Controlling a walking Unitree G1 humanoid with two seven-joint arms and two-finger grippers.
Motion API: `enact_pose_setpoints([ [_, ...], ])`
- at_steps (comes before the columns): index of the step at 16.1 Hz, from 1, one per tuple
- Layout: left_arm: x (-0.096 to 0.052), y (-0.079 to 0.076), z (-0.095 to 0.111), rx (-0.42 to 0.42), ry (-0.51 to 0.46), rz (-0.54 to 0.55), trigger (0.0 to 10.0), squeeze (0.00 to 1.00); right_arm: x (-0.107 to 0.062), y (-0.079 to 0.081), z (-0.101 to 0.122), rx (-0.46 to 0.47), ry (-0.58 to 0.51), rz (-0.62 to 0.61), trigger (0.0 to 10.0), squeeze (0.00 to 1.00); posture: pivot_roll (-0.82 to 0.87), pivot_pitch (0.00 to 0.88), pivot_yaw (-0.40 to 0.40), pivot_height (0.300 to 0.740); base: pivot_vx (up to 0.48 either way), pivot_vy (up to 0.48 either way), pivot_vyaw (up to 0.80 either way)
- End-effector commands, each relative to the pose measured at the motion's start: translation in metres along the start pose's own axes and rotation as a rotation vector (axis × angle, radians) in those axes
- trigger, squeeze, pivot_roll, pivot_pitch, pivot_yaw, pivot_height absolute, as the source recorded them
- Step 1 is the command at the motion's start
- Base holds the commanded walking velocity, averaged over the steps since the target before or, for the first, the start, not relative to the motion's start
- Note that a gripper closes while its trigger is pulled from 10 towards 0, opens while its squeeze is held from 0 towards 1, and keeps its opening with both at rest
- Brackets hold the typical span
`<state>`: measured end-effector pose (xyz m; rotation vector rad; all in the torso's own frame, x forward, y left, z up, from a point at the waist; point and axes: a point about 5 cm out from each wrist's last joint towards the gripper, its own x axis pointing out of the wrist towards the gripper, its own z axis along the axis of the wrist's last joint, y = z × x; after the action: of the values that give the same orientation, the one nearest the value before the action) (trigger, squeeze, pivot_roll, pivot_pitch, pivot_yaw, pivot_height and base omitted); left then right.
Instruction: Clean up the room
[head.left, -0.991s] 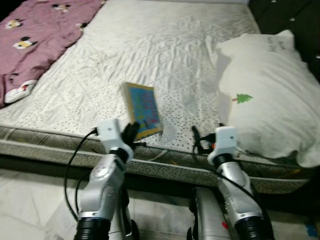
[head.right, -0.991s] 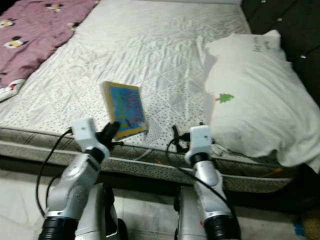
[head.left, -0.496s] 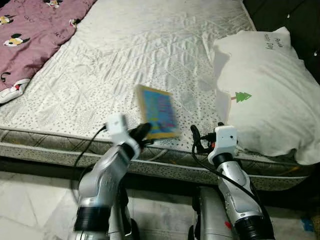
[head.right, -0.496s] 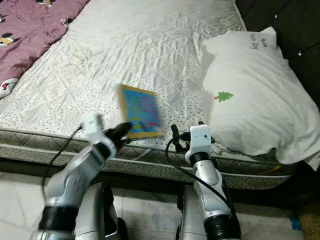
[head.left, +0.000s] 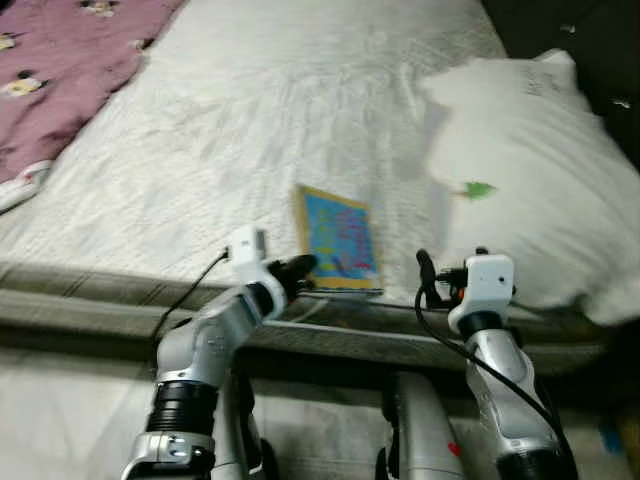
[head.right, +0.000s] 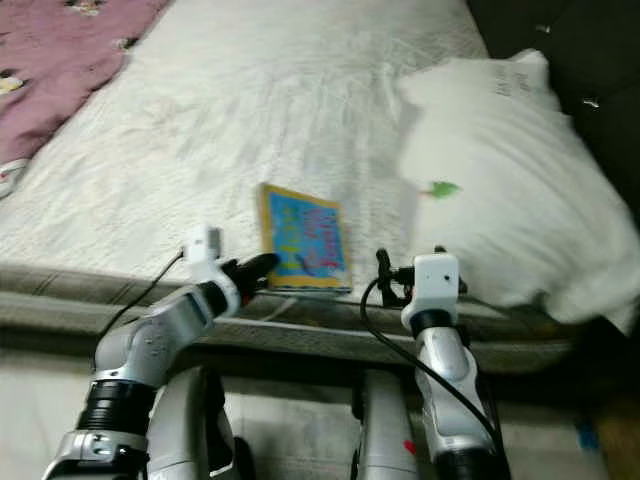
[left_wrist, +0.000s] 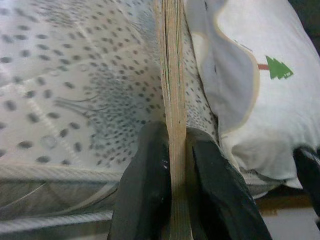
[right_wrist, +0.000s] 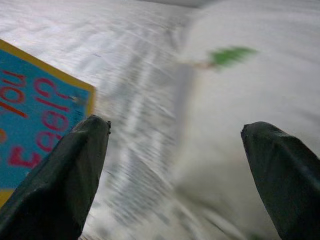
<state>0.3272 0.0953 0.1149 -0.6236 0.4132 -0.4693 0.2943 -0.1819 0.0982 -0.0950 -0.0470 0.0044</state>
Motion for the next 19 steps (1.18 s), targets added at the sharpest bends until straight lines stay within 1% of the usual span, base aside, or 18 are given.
enact_pose_setpoints([
  [1,0.005,-0.008,-0.004,-0.005,0.036,-0.041,10.0,0.0,-0.005,-0.007,-0.002,-0.003,0.014,-0.014,10.0,0.0,-0.15,0.163,0.017,0.549,0.0,0.0,-0.8],
  [2,0.005,-0.007,-0.003,-0.004,0.035,-0.043,10.0,0.0,-0.011,-0.01,-0.003,-0.016,0.017,-0.013,10.0,0.0,-0.15,0.167,0.013,0.549,0.0,0.0,-0.8],
  [3,0.004,-0.003,0.0,0.012,0.033,-0.039,10.0,0.0,-0.021,-0.014,-0.004,-0.04,0.029,-0.007,10.0,0.0,-0.16,0.173,0.009,0.549,0.0,0.0,0.0],
  [4,0.003,0.0,0.002,0.003,0.033,-0.043,10.0,0.0,-0.028,-0.018,-0.005,-0.051,0.045,-0.006,10.0,0.0,-0.16,0.176,0.008,0.549,0.0,0.0,0.0],
  [5,0.002,0.002,0.002,-0.013,0.035,-0.053,10.0,0.0,-0.032,-0.021,-0.006,-0.057,0.053,-0.006,10.0,0.0,-0.16,0.176,0.008,0.549,0.0,0.0,0.0],
  [7,0.001,0.007,0.004,-0.048,0.051,-0.063,10.0,0.0,-0.049,-0.024,-0.008,-0.082,0.086,0.027,10.0,0.0,-0.18,0.188,0.007,0.549,0.0,0.0,0.0],
  [8,0.002,0.007,0.004,-0.055,0.051,-0.065,10.0,0.0,-0.05,-0.024,-0.009,-0.086,0.09,0.031,10.0,0.0,-0.18,0.188,0.007,0.549,0.0,0.0,0.0],
  [9,0.002,0.006,0.004,-0.101,0.055,-0.087,10.0,0.0,-0.055,-0.027,-0.009,-0.093,0.099,0.033,10.0,0.0,-0.19,0.194,0.007,0.549,0.0,0.0,0.0],
  [11,0.004,0.008,0.0,-0.18,0.074,-0.119,10.0,0.0,-0.059,-0.03,-0.007,-0.101,0.108,0.031,10.0,0.0,-0.2,0.197,0.007,0.549,0.0,0.0,0.0],
  [12,0.005,0.015,-0.005,-0.199,0.09,-0.098,10.0,0.0,-0.06,-0.031,-0.005,-0.109,0.111,0.034,10.0,0.0,-0.2,0.197,0.008,0.549,0.0,0.0,0.0],
  [13,0.004,0.026,-0.007,-0.199,0.102,-0.058,10.0,0.0,-0.063,-0.034,-0.004,-0.132,0.113,0.047,10.0,0.0,-0.21,0.198,0.009,0.549,0.0,0.0,0.0],
  [14,0.001,0.038,-0.007,-0.182,0.109,-0.011,10.0,0.0,-0.068,-0.042,-0.005,-0.16,0.126,0.05,10.0,0.0,-0.22,0.201,0.009,0.549,0.0,0.0,0.0],
  [16,-0.004,0.056,0.004,-0.161,0.098,0.043,10.0,0.0,-0.076,-0.06,-0.009,-0.202,0.159,0.025,10.0,0.0,-0.22,0.204,0.007,0.549,0.0,0.0,0.0],
  [18,-0.004,0.06,0.01,-0.155,0.092,0.04,10.0,0.0,-0.075,-0.061,-0.008,-0.207,0.161,0.019,10.0,0.0,-0.23,0.206,0.005,0.549,0.0,0.0,0.0],
  [19,-0.004,0.064,0.014,-0.138,0.098,0.047,10.0,0.0,-0.072,-0.058,-0.006,-0.203,0.152,0.022,10.0,0.0,-0.23,0.204,0.006,0.549,0.0,0.0,0.0],
])
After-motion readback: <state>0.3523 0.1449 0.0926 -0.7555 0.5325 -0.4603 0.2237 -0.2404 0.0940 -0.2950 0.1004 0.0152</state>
